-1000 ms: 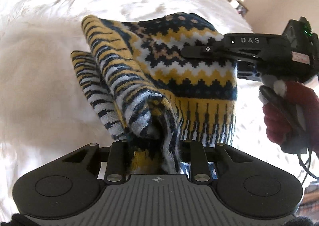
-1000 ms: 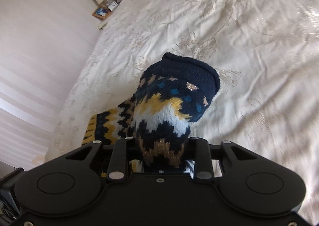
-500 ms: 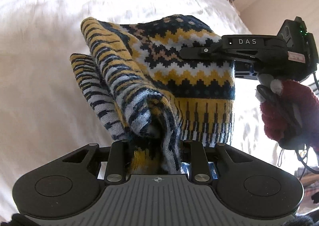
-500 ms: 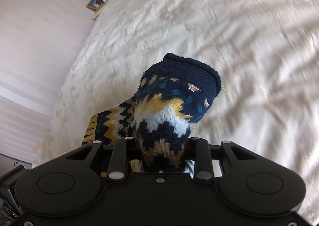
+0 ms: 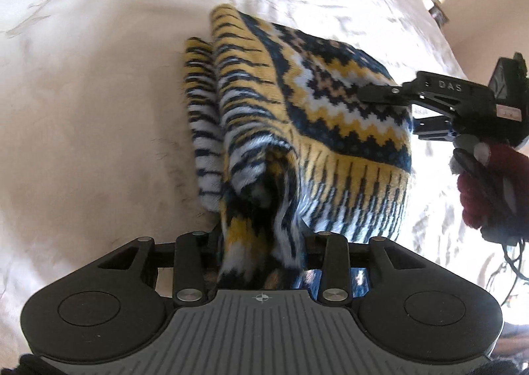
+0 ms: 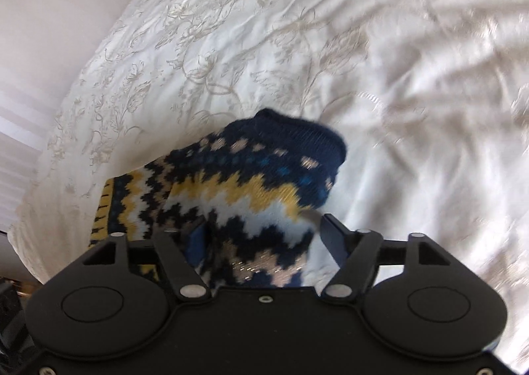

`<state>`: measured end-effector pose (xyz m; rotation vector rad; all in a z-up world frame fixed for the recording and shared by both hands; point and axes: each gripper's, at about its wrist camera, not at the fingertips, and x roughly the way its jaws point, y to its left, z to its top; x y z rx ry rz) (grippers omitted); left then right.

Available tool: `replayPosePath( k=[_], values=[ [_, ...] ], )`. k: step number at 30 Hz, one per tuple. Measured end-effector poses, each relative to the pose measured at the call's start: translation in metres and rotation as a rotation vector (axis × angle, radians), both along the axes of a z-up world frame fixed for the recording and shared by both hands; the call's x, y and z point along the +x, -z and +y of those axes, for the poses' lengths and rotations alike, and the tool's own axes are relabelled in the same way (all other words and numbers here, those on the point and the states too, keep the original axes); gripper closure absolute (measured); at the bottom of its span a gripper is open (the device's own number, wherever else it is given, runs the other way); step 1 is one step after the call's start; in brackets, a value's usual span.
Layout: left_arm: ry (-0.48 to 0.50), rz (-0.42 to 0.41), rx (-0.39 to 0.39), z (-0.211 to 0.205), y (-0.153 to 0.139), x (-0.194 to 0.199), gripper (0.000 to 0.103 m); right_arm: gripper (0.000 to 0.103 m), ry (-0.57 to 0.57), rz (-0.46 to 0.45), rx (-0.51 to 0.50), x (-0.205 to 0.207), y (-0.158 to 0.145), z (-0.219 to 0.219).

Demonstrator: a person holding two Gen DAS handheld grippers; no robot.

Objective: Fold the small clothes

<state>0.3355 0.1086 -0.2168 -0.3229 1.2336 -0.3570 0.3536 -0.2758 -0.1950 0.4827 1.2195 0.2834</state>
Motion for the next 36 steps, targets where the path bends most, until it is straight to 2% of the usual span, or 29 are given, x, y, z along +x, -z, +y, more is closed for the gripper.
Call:
replayPosePath(
  k=[1, 3, 8, 10, 14, 16, 17, 18, 20, 23, 26, 29, 31, 34, 36],
  values=[
    [-0.008, -0.004, 0.004, 0.003, -0.001, -0.022, 0.065, 0.028, -0.004, -0.006, -0.001, 0.002, -0.002, -0.003],
    [-0.033, -0.004, 0.019, 0.019, -0.006, -0.042, 0.065, 0.027, -0.007, -0.018, -0.002, 0.003, -0.004, -0.008],
    [-0.103, -0.005, 0.072, 0.029, -0.018, -0.058, 0.066, 0.026, 0.033, -0.043, 0.023, 0.001, -0.014, -0.023],
    [-0.127, -0.056, 0.099, 0.028, -0.038, -0.063, 0.067, 0.026, 0.080, -0.056, 0.031, 0.001, -0.023, -0.032],
    [-0.124, -0.185, 0.152, 0.011, -0.080, -0.059, 0.067, 0.026, 0.131, -0.145, 0.029, -0.004, -0.049, -0.040],
    [-0.110, -0.242, 0.170, 0.000, -0.094, -0.047, 0.067, 0.045, 0.117, -0.212, 0.007, -0.009, -0.061, -0.036],
    [-0.102, -0.258, 0.177, -0.007, -0.097, -0.039, 0.067, 0.067, 0.102, -0.229, -0.002, -0.010, -0.065, -0.034],
    [-0.094, -0.269, 0.178, -0.014, -0.098, -0.029, 0.067, 0.079, 0.088, -0.234, -0.012, -0.009, -0.068, -0.030],
    [-0.076, -0.290, 0.180, -0.029, -0.095, -0.009, 0.067, 0.079, 0.050, -0.243, -0.042, -0.006, -0.071, -0.019],
    [-0.031, -0.303, 0.229, -0.050, -0.081, 0.017, 0.067, 0.079, 0.000, -0.247, -0.097, -0.001, -0.067, -0.001],
    [-0.008, -0.232, 0.270, -0.057, -0.055, 0.032, 0.067, 0.079, -0.035, -0.197, -0.122, 0.003, -0.049, 0.012],
    [-0.002, -0.135, 0.319, -0.048, -0.023, 0.031, 0.066, 0.079, -0.128, -0.113, -0.202, 0.007, -0.020, 0.032],
    [-0.006, -0.120, 0.317, -0.039, -0.010, 0.026, 0.065, 0.079, -0.176, -0.096, -0.233, 0.006, -0.004, 0.040],
    [-0.027, -0.108, 0.292, -0.032, -0.009, 0.025, 0.066, 0.079, -0.197, -0.106, -0.247, 0.009, -0.001, 0.044],
    [-0.009, -0.115, 0.313, -0.036, -0.014, 0.026, 0.066, 0.079, -0.188, -0.108, -0.238, 0.013, -0.005, 0.041]
  ],
)
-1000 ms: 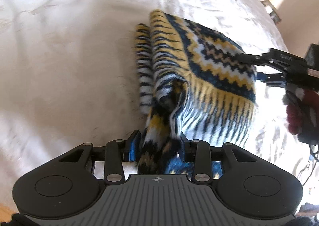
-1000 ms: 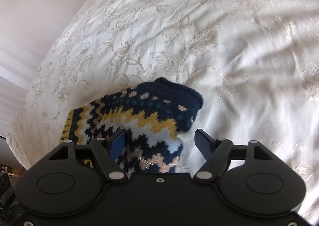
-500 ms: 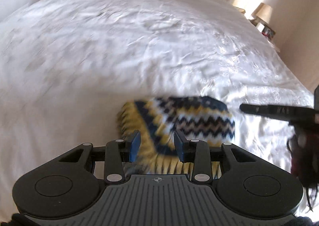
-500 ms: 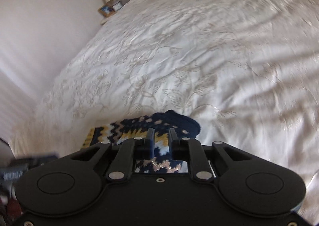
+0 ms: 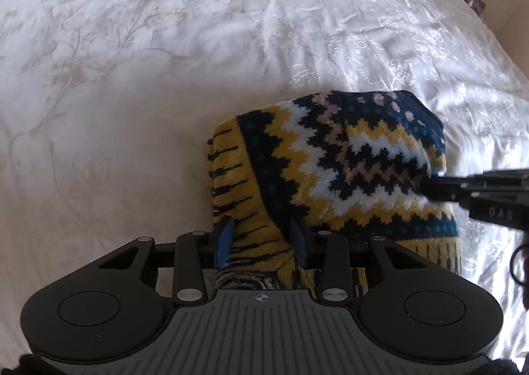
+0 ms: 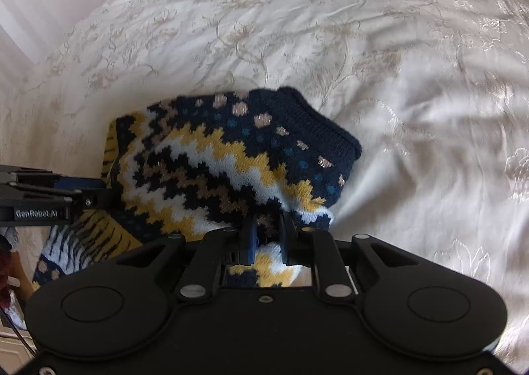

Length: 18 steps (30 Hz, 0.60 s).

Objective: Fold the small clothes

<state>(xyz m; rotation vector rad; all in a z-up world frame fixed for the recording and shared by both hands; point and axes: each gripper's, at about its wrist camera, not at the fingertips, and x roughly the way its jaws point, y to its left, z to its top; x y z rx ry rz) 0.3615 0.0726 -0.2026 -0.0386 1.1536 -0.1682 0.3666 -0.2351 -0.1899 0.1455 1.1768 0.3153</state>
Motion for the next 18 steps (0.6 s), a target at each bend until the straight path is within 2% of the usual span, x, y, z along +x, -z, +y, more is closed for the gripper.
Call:
replayPosePath(
  k=[2, 3, 4, 5, 6, 8, 11, 13, 18],
  values=[
    [0.010, -0.025, 0.021, -0.005, -0.010, -0.002, 0.066, 0.073, 0.012, -0.024, 0.011, -0.001, -0.010, -0.004],
    [0.012, -0.049, 0.024, -0.008, -0.016, -0.005, 0.067, 0.060, 0.015, -0.044, 0.011, -0.004, -0.016, -0.006],
    [0.017, -0.078, 0.023, -0.011, -0.023, -0.009, 0.067, 0.051, 0.013, -0.073, 0.005, -0.009, -0.023, -0.006],
    [0.027, -0.105, 0.023, -0.014, -0.030, -0.014, 0.067, 0.036, 0.006, -0.110, 0.004, -0.017, -0.031, -0.005],
    [0.041, -0.127, 0.025, -0.017, -0.035, -0.020, 0.066, 0.029, -0.001, -0.139, 0.013, -0.023, -0.038, -0.004],
    [0.062, -0.142, 0.034, -0.024, -0.039, -0.029, 0.066, 0.030, -0.022, -0.180, 0.026, -0.036, -0.048, 0.002],
    [0.084, -0.094, 0.040, -0.033, -0.025, -0.038, 0.061, 0.030, -0.074, -0.179, -0.008, -0.043, -0.047, 0.019],
    [0.091, -0.058, 0.061, -0.036, -0.013, -0.041, 0.058, 0.030, -0.104, -0.153, -0.015, -0.048, -0.038, 0.029],
    [0.115, -0.033, 0.105, -0.041, -0.002, -0.035, 0.053, 0.028, -0.148, -0.064, -0.045, -0.048, -0.010, 0.040]
  ],
)
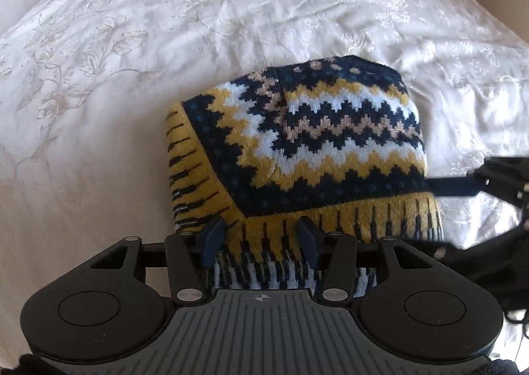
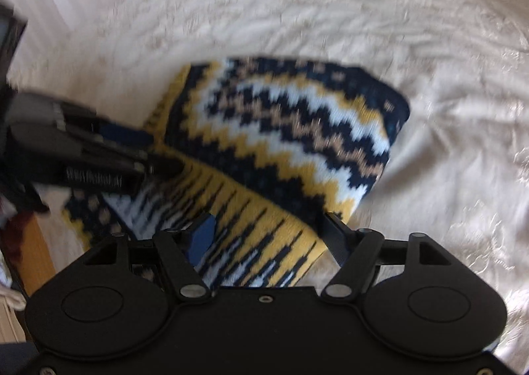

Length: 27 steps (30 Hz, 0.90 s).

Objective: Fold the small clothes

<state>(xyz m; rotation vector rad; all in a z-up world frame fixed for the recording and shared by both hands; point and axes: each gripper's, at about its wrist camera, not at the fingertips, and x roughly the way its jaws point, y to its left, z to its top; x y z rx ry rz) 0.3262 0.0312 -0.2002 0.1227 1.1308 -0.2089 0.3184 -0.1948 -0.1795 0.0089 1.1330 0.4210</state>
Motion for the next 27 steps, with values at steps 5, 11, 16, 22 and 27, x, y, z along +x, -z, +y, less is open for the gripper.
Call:
replayPosePath(
  k=[5, 11, 16, 22, 27],
  values=[
    [-0.001, 0.017, 0.013, -0.005, 0.005, 0.005, 0.047, 0.024, 0.018, 0.046, 0.010, 0.014, 0.009, -0.004],
    [-0.001, 0.031, 0.009, -0.007, 0.009, 0.008, 0.036, 0.021, 0.049, 0.084, 0.021, 0.022, 0.012, -0.005],
    [-0.003, 0.041, 0.008, -0.007, 0.014, 0.014, 0.019, 0.011, 0.084, 0.133, 0.043, 0.025, 0.017, -0.010],
    [-0.049, 0.055, -0.037, -0.002, 0.026, 0.026, 0.001, 0.001, 0.109, 0.191, 0.089, 0.035, 0.029, -0.016],
    [-0.051, 0.051, -0.060, 0.001, 0.032, 0.032, 0.000, 0.000, 0.136, 0.220, 0.146, 0.044, 0.037, -0.023]
  ],
)
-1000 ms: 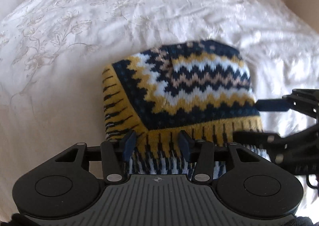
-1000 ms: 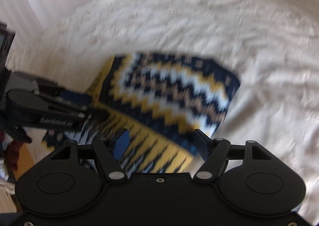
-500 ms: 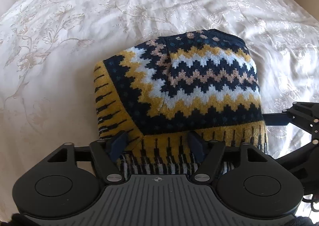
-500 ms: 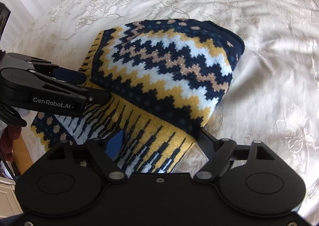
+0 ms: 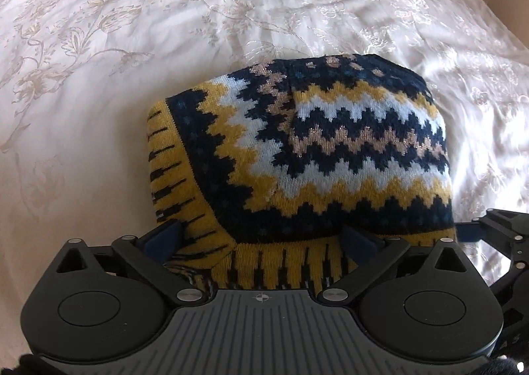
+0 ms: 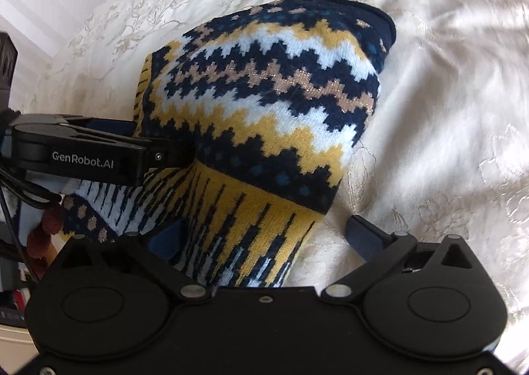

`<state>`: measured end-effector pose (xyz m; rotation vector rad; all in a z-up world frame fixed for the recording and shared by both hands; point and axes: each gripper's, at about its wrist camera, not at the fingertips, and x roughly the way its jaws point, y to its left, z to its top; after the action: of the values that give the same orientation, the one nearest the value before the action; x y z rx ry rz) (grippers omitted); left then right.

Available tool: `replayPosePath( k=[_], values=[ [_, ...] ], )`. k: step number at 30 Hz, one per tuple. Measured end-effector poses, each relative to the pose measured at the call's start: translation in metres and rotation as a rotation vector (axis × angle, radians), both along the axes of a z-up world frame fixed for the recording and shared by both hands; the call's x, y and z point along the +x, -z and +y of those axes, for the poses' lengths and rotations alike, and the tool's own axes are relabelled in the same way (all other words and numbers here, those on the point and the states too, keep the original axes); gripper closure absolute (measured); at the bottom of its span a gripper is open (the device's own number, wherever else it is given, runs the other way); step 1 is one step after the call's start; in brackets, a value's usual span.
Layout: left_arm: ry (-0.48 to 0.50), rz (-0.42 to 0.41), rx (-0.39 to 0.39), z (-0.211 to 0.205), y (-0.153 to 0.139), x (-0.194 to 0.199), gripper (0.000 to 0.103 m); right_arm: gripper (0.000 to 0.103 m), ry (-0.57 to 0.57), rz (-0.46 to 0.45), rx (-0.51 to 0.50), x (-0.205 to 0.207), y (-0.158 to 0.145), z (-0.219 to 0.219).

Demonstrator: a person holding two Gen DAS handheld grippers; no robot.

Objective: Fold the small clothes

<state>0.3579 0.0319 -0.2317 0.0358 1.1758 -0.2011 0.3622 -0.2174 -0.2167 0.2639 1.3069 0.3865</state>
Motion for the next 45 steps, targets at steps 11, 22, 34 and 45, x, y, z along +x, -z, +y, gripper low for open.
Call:
replayPosePath(
  k=[11, 22, 34, 45],
  values=[
    [0.025, -0.019, -0.017, 0.004, -0.003, -0.004, 0.000, 0.000, 0.182, 0.093, 0.077, 0.024, 0.005, -0.009],
    [0.010, -0.086, 0.041, 0.016, -0.048, -0.028, 0.020, 0.000, 0.318, 0.016, -0.045, 0.025, -0.049, 0.011],
    [-0.059, -0.196, 0.085, 0.042, -0.123, -0.087, 0.020, 0.000, 0.356, -0.148, -0.290, -0.011, -0.144, 0.081],
    [-0.059, -0.182, 0.087, 0.047, -0.153, -0.138, 0.020, 0.001, 0.405, -0.200, -0.354, -0.052, -0.194, 0.113]
  ],
)
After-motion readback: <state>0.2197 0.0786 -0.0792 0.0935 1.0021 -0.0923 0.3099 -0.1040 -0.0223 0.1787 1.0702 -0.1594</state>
